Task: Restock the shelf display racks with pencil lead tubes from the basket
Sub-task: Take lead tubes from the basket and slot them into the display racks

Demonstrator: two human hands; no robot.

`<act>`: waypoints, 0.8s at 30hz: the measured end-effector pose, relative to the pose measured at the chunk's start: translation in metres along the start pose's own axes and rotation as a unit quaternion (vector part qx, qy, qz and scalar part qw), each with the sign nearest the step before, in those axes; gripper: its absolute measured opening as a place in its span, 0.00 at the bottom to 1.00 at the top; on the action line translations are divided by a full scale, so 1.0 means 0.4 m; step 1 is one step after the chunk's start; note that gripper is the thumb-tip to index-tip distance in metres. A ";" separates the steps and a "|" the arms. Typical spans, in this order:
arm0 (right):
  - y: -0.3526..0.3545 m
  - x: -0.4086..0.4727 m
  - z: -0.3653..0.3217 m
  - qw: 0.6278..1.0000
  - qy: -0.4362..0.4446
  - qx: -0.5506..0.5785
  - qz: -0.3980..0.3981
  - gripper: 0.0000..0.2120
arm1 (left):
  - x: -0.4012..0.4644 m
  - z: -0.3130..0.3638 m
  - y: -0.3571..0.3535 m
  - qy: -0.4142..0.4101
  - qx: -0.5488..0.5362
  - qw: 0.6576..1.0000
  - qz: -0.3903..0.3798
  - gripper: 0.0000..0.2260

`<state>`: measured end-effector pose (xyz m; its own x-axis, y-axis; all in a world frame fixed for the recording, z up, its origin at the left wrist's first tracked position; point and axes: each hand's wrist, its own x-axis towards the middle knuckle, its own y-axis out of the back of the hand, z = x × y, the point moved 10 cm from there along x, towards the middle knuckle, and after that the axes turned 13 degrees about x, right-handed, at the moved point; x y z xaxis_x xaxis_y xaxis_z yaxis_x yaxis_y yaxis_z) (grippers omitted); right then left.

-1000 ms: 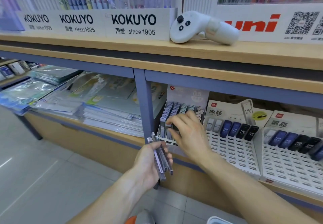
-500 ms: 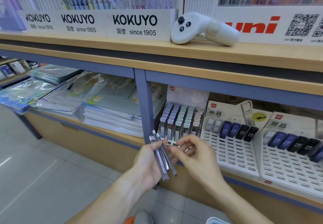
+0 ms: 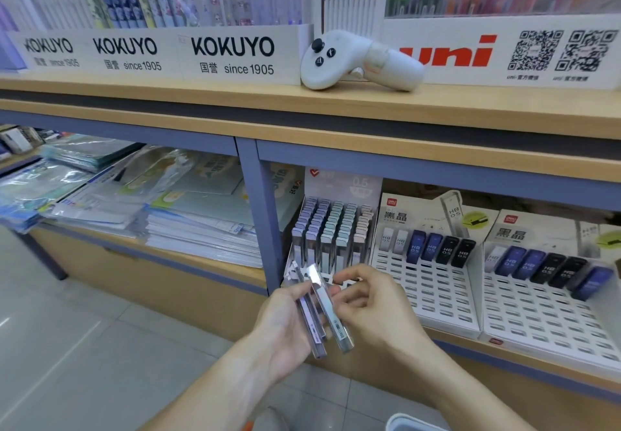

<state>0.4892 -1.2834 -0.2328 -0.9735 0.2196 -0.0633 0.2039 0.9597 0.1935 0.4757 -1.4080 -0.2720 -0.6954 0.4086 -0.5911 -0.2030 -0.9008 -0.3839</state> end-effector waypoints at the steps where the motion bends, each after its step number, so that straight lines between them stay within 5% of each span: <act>1: 0.004 0.001 0.005 1.000 -0.005 0.028 -0.004 0.19 | 0.002 0.001 0.000 -0.004 0.007 1.000 0.002 0.14; 8: 0.050 0.008 -0.041 0.990 0.043 0.134 0.004 0.37 | 0.014 0.013 0.033 -0.033 0.088 0.994 0.059 0.10; 18: 0.078 0.014 -0.150 0.951 0.278 -0.029 0.130 0.25 | 0.029 0.011 0.083 -0.017 0.070 0.990 0.119 0.14; 24: 0.010 0.022 -0.123 0.929 0.320 -0.138 0.128 0.24 | 0.019 0.015 0.080 -0.020 0.056 0.992 0.111 0.08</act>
<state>0.4763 -1.2861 -0.1843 -0.7774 0.2004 0.5963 0.4882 0.7900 0.3710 0.4598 -1.4346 -0.2846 -0.7580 0.1951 -0.6224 -0.1160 -0.9793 -0.1658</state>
